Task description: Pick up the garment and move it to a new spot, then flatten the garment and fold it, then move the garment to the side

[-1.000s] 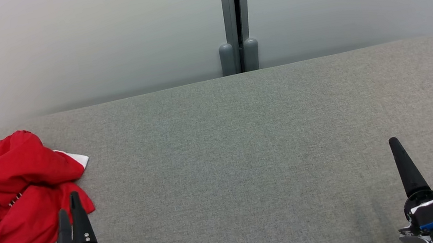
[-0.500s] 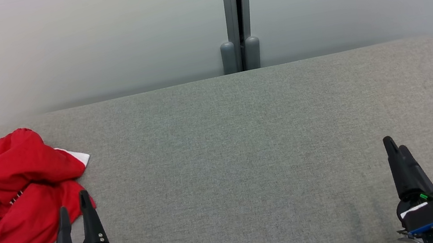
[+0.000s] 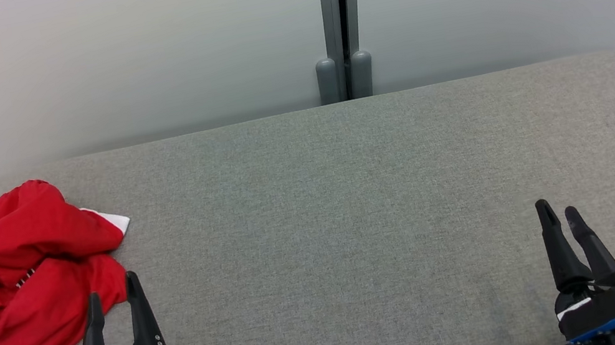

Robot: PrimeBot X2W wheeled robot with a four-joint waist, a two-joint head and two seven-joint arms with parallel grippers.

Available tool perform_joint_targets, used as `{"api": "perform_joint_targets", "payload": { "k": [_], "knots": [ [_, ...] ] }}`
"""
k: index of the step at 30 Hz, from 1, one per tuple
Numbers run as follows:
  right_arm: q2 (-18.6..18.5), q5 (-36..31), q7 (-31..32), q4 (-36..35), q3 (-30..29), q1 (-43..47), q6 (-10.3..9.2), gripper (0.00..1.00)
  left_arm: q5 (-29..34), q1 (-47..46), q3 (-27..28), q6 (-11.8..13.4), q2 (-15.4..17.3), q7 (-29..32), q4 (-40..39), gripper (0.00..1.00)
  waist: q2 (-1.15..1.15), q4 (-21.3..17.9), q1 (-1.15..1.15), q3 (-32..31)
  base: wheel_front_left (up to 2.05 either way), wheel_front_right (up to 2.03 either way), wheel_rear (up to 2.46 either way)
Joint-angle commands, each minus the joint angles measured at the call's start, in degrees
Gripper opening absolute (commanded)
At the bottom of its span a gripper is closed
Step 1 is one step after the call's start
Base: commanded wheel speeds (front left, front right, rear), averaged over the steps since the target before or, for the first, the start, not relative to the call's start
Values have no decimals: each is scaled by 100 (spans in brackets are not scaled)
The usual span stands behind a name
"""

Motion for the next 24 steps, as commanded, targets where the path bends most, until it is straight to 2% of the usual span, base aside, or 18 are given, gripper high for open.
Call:
{"api": "perform_joint_targets", "payload": {
  "k": [1, 24],
  "knots": [
    [-49, -210, -72, -30, 19, -5, 11, 100, 206, -43, -33, 24, 37, -73, -23, 100, 0, 2, 0, 1, 0, 0, 0],
    [-61, -1351, -367, 56, 132, 35, 13, 100, 1403, -24, -118, 121, 37, -366, 67, 100, 0, 35, 0, 0, 0, 0, 0]
  ]
}}
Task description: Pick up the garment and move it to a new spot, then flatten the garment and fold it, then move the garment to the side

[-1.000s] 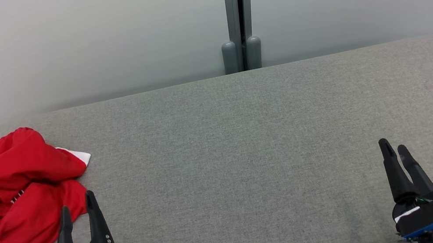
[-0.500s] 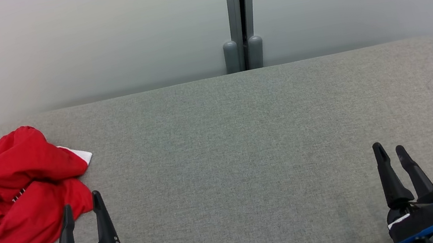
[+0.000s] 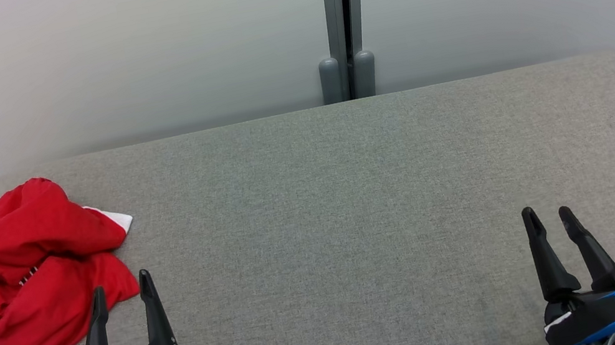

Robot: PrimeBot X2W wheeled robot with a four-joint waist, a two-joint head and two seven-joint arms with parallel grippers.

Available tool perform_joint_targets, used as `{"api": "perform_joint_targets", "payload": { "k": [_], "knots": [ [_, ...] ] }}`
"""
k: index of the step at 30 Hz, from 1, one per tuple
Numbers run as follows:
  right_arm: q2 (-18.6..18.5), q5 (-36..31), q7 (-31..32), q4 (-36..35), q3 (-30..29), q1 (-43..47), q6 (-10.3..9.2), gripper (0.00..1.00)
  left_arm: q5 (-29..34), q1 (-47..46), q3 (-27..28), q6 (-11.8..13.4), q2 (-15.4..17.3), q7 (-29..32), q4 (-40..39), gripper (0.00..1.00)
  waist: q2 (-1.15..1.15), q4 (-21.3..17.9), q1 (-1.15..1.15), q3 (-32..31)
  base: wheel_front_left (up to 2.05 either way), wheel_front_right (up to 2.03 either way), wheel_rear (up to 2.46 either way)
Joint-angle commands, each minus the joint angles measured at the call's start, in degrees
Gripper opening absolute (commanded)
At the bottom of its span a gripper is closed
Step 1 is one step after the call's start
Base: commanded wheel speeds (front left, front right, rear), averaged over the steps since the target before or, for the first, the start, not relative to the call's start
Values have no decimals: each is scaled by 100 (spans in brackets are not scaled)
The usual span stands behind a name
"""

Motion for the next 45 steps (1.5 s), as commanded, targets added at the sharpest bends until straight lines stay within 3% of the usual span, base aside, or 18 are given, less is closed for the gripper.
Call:
{"api": "perform_joint_targets", "payload": {
  "k": [1, 29, 45],
  "knots": [
    [-52, -168, -61, -15, 21, 17, 12, 100, 183, -20, 0, 28, 27, -61, -7, 100, 0, 1, 0, -1, 0, 0, 0],
    [-62, -1358, -366, 92, -21, 81, 15, 100, 1360, -35, -88, 40, 25, -363, 223, 100, 0, 37, 0, -2, 0, 0, 0],
    [-60, -1345, -361, 249, -12, 77, 10, 100, 1246, 51, -93, 60, 23, -363, 341, 100, 0, 27, 0, -56, 0, 0, 0]
  ]
}}
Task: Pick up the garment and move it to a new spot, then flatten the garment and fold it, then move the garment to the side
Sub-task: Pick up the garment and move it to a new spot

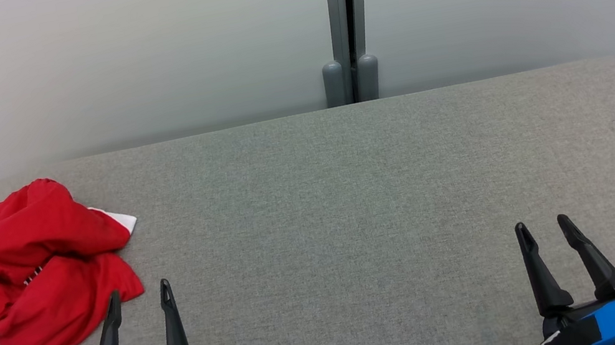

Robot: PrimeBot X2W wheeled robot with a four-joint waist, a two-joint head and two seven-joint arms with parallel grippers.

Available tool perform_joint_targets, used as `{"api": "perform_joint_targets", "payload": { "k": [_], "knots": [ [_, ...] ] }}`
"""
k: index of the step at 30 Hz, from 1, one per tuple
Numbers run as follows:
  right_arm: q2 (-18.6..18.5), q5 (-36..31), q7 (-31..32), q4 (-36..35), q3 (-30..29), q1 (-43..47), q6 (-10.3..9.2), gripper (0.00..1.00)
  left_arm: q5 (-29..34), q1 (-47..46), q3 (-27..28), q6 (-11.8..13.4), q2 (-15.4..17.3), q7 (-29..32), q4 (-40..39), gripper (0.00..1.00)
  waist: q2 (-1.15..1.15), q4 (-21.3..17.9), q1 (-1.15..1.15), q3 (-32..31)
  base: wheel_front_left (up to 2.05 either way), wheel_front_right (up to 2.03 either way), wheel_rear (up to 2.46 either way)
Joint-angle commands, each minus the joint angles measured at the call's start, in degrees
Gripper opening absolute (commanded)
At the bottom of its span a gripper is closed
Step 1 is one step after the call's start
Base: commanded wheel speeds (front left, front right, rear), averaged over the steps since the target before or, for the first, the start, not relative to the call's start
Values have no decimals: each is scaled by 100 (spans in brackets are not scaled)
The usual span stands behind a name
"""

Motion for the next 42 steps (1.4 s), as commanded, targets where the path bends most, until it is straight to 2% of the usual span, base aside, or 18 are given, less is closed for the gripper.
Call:
{"api": "perform_joint_targets", "payload": {
  "k": [1, 12, 21, 42],
  "knots": [
    [-44, 13, -22, 20, 2, 26, 3, 100, -32, 34, -28, 19, 11, -28, 11, 100, 0, -4, 0, 0, 0, 0, 0],
    [-43, 22, -22, 68, 7, -9, 3, 100, -73, -31, -39, 42, 11, -28, 91, 100, 0, 34, 0, -12, 0, 0, 0],
    [-41, 50, -21, 28, 52, 26, 3, 100, -36, -67, 51, 88, 20, -28, 87, 100, 0, 277, 0, -5, 0, 0, 0],
    [-41, -19, -16, -61, 157, 48, 3, 100, -42, -86, 318, 187, 57, -28, -5, 100, 0, 1575, 0, 198, 0, 0, 0]
  ]
}}
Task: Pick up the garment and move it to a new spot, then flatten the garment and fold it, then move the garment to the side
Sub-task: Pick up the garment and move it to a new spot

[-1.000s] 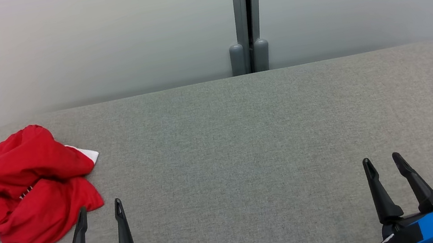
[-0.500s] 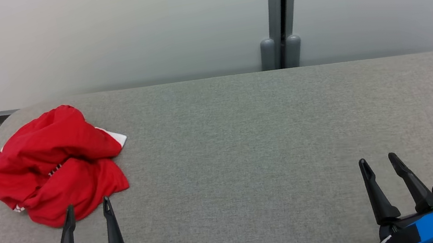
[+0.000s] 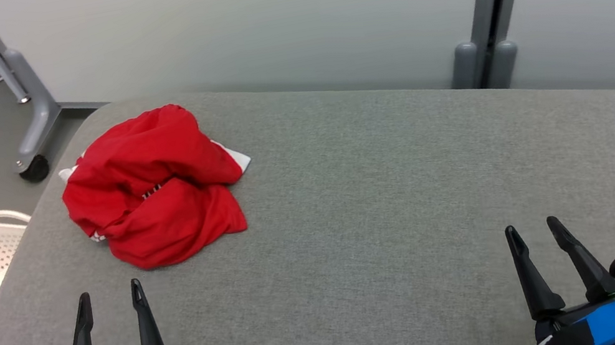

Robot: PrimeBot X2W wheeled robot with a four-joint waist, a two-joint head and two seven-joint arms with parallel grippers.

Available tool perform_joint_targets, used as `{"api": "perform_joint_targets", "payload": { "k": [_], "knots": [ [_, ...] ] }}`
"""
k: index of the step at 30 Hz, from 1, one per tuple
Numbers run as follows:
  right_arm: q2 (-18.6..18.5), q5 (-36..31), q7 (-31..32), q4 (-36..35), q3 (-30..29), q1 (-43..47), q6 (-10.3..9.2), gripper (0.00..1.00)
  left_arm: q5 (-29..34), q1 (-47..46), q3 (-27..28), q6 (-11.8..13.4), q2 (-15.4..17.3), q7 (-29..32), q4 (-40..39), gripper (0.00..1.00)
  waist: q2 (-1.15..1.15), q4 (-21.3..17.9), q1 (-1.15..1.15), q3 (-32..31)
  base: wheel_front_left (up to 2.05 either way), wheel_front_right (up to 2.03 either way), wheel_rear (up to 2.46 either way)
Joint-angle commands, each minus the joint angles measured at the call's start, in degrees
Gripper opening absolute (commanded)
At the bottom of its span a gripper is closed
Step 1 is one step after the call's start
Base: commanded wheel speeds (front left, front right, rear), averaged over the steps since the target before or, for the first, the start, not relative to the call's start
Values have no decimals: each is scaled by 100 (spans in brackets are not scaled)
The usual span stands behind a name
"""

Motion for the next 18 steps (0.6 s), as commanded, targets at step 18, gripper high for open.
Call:
{"api": "perform_joint_targets", "payload": {
  "k": [18],
  "knots": [
    [-37, -28, -6, 30, 87, -75, 3, 100, -90, 94, 185, 94, -17, -27, -90, 100, 0, 1003, 0, 151, 0, 0, 0]
  ]
}}
